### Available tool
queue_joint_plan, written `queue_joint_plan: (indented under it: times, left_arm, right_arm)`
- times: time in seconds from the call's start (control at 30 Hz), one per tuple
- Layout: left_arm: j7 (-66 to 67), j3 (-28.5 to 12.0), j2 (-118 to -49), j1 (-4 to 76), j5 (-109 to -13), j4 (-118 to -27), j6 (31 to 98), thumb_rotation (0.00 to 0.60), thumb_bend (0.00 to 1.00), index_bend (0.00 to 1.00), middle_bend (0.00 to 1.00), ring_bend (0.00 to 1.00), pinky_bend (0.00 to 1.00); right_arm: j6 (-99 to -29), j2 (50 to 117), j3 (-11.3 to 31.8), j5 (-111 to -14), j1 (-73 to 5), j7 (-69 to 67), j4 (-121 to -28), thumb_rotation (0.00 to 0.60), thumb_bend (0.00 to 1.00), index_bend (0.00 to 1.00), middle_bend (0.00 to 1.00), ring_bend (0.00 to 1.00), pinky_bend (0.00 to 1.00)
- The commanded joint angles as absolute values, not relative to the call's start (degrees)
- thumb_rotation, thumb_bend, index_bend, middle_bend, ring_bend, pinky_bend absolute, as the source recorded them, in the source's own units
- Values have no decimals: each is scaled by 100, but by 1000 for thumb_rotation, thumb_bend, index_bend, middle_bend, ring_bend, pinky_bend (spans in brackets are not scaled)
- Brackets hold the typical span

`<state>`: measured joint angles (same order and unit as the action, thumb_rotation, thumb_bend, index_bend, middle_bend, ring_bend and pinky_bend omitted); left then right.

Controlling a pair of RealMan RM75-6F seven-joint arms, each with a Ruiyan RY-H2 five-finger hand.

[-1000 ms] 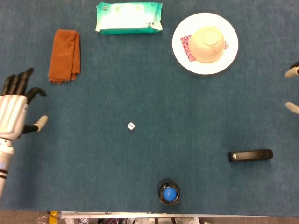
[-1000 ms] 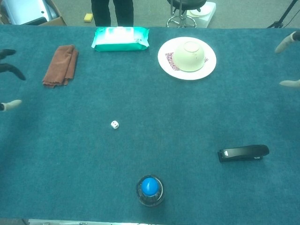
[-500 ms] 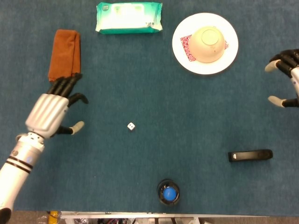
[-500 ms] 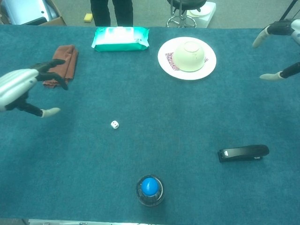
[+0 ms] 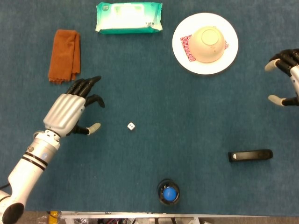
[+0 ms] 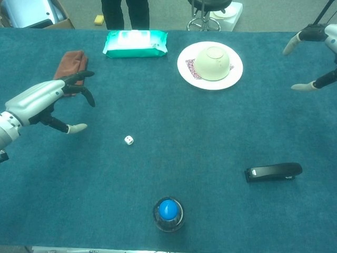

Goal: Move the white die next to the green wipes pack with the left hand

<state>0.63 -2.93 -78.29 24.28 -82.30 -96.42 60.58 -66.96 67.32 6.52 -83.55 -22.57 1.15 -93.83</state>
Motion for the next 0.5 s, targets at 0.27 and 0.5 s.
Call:
queue_joint_plan:
  times: [0.27, 0.5]
  left_arm:
    - [-267, -70, -7943, 2743, -8589, -9489, 5658, 600, 240, 397, 0, 0, 0]
    - [-678, 110, -8357, 2928, -9229, -8883, 5801, 600, 240, 398, 0, 0, 0]
  right_arm:
    - [-6712, 6696, 660, -8360, -2302, 117, -9402, 600, 0, 378, 318, 207, 188]
    - [-6702, 6690, 673, -8344, -2349, 140, -9412, 600, 0, 378, 318, 207, 188]
